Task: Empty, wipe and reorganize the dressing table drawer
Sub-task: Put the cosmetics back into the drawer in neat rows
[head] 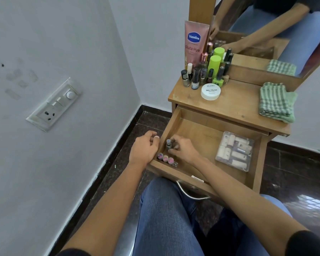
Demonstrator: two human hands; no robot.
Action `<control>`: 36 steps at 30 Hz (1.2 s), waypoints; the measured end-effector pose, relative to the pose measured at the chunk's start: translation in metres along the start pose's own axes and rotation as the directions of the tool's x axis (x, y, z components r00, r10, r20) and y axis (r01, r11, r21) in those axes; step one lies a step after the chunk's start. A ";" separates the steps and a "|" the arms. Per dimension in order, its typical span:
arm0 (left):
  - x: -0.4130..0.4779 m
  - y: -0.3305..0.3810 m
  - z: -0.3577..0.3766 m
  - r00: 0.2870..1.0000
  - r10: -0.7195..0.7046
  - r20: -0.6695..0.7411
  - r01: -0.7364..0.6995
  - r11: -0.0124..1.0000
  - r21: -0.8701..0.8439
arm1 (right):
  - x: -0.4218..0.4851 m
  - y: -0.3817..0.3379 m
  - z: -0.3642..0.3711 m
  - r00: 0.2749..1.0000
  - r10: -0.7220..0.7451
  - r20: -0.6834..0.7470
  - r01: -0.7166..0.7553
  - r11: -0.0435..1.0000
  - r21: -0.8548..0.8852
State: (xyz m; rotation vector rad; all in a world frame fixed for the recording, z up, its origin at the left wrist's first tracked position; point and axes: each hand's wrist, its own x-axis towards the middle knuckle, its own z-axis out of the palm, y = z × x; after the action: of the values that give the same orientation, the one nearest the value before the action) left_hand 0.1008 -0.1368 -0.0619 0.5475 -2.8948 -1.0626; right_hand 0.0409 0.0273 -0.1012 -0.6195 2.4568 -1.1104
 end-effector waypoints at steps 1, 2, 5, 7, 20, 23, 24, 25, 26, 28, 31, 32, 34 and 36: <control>0.000 0.000 0.000 1.000 0.000 0.000 0.000 1.000 0.004 | 0.000 -0.001 0.001 1.000 -0.002 0.007 0.002 1.000 0.002; 0.000 0.000 0.001 1.000 -0.001 -0.001 0.001 1.000 0.006 | 0.000 -0.001 0.002 1.000 -0.002 0.017 0.002 1.000 0.007; 0.000 0.001 0.001 1.000 -0.003 -0.002 0.003 1.000 0.004 | 0.001 -0.003 0.005 0.999 0.005 0.051 -0.006 1.000 0.014; 0.000 0.001 0.000 1.000 -0.003 -0.002 0.003 1.000 0.003 | 0.003 -0.005 0.006 0.998 0.007 0.064 -0.006 1.000 -0.002; -0.001 0.002 -0.001 1.000 -0.010 0.019 0.010 1.000 0.006 | -0.001 -0.004 -0.013 0.999 -0.001 0.044 0.004 0.998 -0.068; -0.001 0.001 -0.001 1.000 -0.008 0.017 0.008 1.000 0.021 | 0.002 -0.015 -0.045 0.989 -0.049 -0.137 0.038 0.996 -0.082; -0.001 0.001 -0.001 1.000 -0.004 0.015 0.004 1.000 0.018 | 0.004 -0.021 -0.059 0.973 -0.073 -0.221 0.056 0.995 -0.082; -0.001 0.001 -0.001 1.000 0.000 0.014 0.000 1.000 0.010 | 0.008 -0.028 -0.073 0.947 -0.091 -0.307 0.071 0.995 -0.075; -0.001 0.001 -0.001 1.000 0.002 0.014 -0.002 1.000 0.002 | 0.012 -0.035 -0.086 0.916 -0.099 -0.389 0.083 0.995 -0.058; -0.002 0.001 -0.002 1.000 0.005 0.012 -0.005 1.000 -0.013 | 0.021 -0.046 -0.115 0.840 -0.110 -0.532 0.113 0.993 -0.027; -0.002 0.001 -0.001 1.000 0.012 -0.001 -0.012 0.999 -0.035 | 0.032 -0.048 -0.154 0.735 -0.104 -0.670 0.112 0.993 -0.031; -0.002 0.000 -0.001 1.000 0.014 -0.003 -0.014 0.999 -0.042 | 0.035 -0.046 -0.165 0.705 -0.097 -0.702 0.097 0.994 -0.040; -0.002 0.000 -0.001 1.000 0.014 0.000 -0.014 0.999 -0.045 | 0.040 -0.039 -0.182 0.652 -0.078 -0.754 0.058 0.997 -0.052; -0.001 0.000 -0.001 1.000 0.013 0.005 -0.012 0.999 -0.044 | 0.042 -0.031 -0.195 0.619 -0.050 -0.783 0.005 0.998 -0.061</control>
State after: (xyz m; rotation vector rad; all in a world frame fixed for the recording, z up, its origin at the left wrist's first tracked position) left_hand 0.1018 -0.1374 -0.0613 0.5249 -2.8674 -1.1248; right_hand -0.0841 0.1045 0.0375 -0.1633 3.2201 -1.5883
